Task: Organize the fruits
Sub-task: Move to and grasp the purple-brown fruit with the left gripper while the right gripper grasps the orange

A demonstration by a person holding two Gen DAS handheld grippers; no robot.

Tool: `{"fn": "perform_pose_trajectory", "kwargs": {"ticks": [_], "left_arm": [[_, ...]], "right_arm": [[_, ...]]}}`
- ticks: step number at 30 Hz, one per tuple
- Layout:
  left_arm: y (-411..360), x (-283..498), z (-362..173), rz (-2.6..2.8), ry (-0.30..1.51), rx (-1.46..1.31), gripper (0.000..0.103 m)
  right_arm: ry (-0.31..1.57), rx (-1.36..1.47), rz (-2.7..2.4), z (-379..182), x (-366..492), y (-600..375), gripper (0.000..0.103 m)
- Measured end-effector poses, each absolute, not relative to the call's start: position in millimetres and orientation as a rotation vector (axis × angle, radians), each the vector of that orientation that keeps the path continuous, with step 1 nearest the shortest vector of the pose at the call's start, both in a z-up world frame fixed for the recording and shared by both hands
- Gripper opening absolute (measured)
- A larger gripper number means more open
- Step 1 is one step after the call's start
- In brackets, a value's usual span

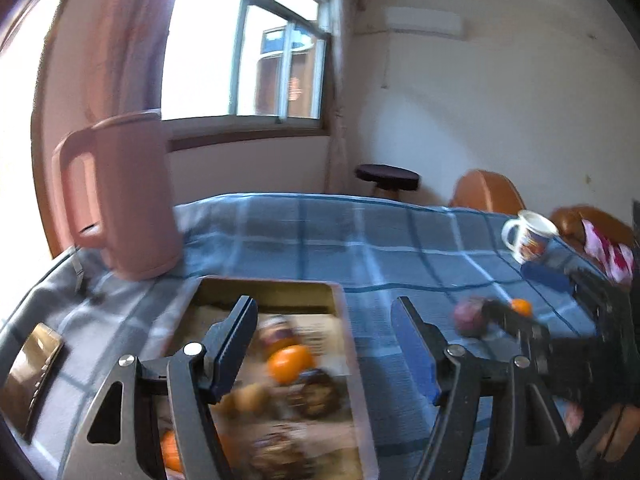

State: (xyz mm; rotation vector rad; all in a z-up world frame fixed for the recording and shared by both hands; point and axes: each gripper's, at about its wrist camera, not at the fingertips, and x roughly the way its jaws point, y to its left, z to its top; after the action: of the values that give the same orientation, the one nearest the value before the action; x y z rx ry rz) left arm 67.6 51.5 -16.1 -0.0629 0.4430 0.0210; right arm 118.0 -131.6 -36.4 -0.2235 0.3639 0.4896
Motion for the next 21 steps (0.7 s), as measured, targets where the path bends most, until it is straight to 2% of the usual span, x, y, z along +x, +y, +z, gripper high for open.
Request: {"fn": "perform_pose_trajectory", "kwargs": {"ticks": [10,17,21], "left_arm": [[-48,124,-35,-0.160,0.563,0.046,0.071],[-76,166,-60,-0.196,0.671,0.064,0.071],[-79,178,-65,-0.205,0.699,0.055,0.071]], "right_arm": [[0.543,-0.117,0.205,-53,179,-225,0.076],[0.675,-0.058,0.257,-71,200,-234,0.060],[0.747,-0.048,0.295,-81,209,-233,0.059]]}}
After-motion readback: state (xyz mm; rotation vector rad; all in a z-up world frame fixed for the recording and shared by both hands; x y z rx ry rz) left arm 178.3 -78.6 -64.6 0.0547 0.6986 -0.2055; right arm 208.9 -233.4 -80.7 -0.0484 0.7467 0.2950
